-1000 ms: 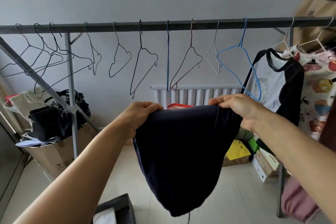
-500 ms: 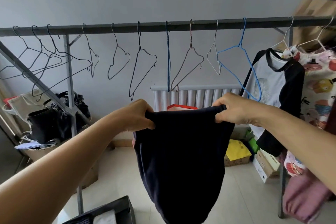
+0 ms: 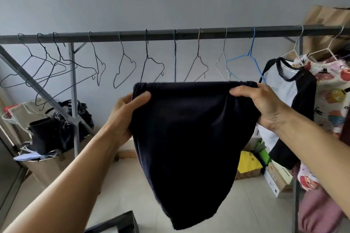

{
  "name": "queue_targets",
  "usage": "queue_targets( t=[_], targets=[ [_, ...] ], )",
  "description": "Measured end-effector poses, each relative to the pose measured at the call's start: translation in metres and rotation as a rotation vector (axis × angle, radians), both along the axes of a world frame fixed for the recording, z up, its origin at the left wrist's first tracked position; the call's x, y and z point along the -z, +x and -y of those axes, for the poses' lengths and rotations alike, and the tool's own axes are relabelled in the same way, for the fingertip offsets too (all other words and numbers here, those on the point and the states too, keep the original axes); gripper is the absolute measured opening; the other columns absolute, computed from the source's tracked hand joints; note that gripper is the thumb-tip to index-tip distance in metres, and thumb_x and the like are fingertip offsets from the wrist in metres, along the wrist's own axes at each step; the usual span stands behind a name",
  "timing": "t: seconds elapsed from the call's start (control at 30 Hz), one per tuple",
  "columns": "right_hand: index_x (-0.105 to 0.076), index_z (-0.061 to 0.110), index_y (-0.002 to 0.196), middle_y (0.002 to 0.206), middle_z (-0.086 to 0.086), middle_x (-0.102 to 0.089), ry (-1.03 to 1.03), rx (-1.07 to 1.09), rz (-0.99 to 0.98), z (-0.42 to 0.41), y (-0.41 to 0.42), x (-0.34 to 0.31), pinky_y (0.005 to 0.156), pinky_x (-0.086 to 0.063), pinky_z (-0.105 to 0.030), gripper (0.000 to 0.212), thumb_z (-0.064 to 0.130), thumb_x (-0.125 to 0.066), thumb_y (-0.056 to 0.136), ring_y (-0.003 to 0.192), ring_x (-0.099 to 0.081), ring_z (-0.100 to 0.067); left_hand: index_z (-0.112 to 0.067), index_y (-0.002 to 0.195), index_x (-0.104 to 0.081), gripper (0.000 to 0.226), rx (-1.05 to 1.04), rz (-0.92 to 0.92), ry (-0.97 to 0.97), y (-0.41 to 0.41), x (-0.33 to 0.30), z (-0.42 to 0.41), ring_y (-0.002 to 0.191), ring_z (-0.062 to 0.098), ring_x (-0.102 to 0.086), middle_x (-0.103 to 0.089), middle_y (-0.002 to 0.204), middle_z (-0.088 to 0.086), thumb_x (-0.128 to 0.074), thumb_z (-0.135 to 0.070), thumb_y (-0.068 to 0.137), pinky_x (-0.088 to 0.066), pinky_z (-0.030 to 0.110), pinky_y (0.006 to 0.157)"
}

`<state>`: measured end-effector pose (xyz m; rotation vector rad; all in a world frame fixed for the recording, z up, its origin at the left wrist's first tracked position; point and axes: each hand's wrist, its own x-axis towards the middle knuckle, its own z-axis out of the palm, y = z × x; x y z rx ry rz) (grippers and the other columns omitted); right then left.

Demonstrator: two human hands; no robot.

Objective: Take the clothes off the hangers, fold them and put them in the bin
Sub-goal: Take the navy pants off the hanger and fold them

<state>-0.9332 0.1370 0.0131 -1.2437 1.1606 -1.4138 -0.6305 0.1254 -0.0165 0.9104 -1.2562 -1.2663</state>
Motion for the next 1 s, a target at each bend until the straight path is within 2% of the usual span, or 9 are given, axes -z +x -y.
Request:
queue_targets(
  t=[0.2, 0.3, 0.4, 0.5, 0.57, 0.63, 0.73, 0.9, 1.0],
  targets=[
    [-0.069, 0.011, 0.076, 0.07, -0.007, -0.069, 0.091, 0.183, -0.025, 0.008, -0.001, -0.001, 0.055, -0.049, -0.021, 0.006, 0.015, -0.071, 0.078, 0.059, -0.062, -0.019, -0.003, 0.104, -0.073, 0.055, 0.107, 0.108, 0.215, -0.024, 0.051, -0.014, 0.097, 0.031, -0.064, -0.067, 0.116, 0.028, -0.088, -0.039, 0.066, -0.048, 0.04, 0.086],
    [-0.072, 0.013, 0.072, 0.074, -0.008, -0.072, 0.193, 0.059, 0.129, 0.003, -0.013, -0.003, 0.054, -0.056, -0.023, 0.022, 0.03, -0.067, 0.085, 0.058, -0.068, -0.017, -0.001, 0.11, -0.069, 0.042, 0.101, -0.042, 0.26, -0.034, 0.047, -0.014, 0.091, 0.023, -0.073, -0.075, 0.105, 0.015, -0.069, -0.03, 0.08, -0.059, 0.03, 0.075],
    [-0.08, 0.012, 0.088, 0.104, -0.011, -0.075, 0.18, -0.172, 0.423, -0.006, -0.024, 0.012, 0.071, -0.061, -0.036, 0.072, 0.075, -0.047, 0.073, 0.092, -0.073, -0.023, -0.002, 0.105, -0.07, 0.033, 0.076, -0.127, 0.299, -0.041, 0.04, -0.012, 0.082, 0.019, -0.074, -0.076, 0.096, 0.012, -0.064, -0.03, 0.089, -0.059, 0.026, 0.064],
    [-0.072, 0.018, 0.118, 0.129, -0.012, -0.065, 0.261, -0.329, 0.447, -0.018, -0.013, 0.056, 0.089, -0.056, -0.046, 0.095, 0.086, -0.04, 0.059, 0.116, -0.063, -0.03, -0.001, 0.107, -0.069, 0.038, 0.063, -0.163, 0.321, -0.043, 0.04, -0.008, 0.08, 0.019, -0.074, -0.076, 0.095, 0.013, -0.065, -0.033, 0.086, -0.058, 0.025, 0.062],
    [-0.06, 0.013, 0.133, 0.137, -0.015, -0.058, 0.307, -0.441, 0.45, -0.023, -0.006, 0.075, 0.099, -0.05, -0.048, 0.101, 0.081, -0.062, 0.057, 0.126, -0.055, -0.033, 0.001, 0.109, -0.068, 0.04, 0.039, -0.189, 0.354, -0.041, 0.043, -0.005, 0.078, 0.02, -0.074, -0.076, 0.094, 0.014, -0.064, -0.033, 0.087, -0.059, 0.026, 0.061],
    [-0.061, 0.003, 0.129, 0.126, -0.018, -0.065, 0.322, -0.458, 0.378, -0.023, -0.001, 0.077, 0.091, -0.055, -0.042, 0.092, 0.047, -0.089, 0.054, 0.116, -0.063, -0.032, 0.002, 0.111, -0.067, 0.042, 0.011, -0.212, 0.373, -0.036, 0.047, -0.001, 0.077, 0.021, -0.074, -0.076, 0.093, 0.014, -0.064, -0.033, 0.088, -0.06, 0.028, 0.061],
    [-0.068, -0.007, 0.109, 0.097, -0.019, -0.074, 0.395, -0.258, 0.206, -0.013, 0.005, 0.068, 0.07, -0.061, -0.034, 0.051, 0.009, -0.076, 0.061, 0.08, -0.074, -0.027, 0.0, 0.115, -0.067, 0.06, 0.054, -0.225, 0.418, -0.028, 0.05, 0.002, 0.089, 0.024, -0.073, -0.073, 0.107, 0.017, -0.071, -0.044, 0.075, -0.062, 0.032, 0.073],
    [-0.072, 0.004, 0.093, 0.083, -0.013, -0.075, 0.489, -0.074, 0.165, 0.002, 0.001, 0.045, 0.066, -0.056, -0.033, 0.023, 0.013, -0.072, 0.072, 0.067, -0.071, -0.025, 0.004, 0.117, -0.063, 0.066, 0.179, -0.029, 0.388, -0.018, 0.049, 0.001, 0.096, 0.028, -0.072, -0.072, 0.111, 0.019, -0.087, -0.026, 0.064, -0.06, 0.037, 0.078],
    [-0.06, 0.005, 0.123, 0.105, -0.015, -0.071, 0.458, 0.069, -0.004, 0.007, 0.002, 0.047, 0.075, -0.058, -0.04, 0.055, 0.026, -0.081, 0.076, 0.085, -0.071, -0.029, -0.015, 0.138, -0.049, 0.095, 0.098, 0.114, 0.374, -0.021, 0.048, 0.006, 0.11, 0.031, -0.067, -0.066, 0.126, 0.01, -0.093, -0.032, 0.056, -0.056, 0.049, 0.091]
  ],
)
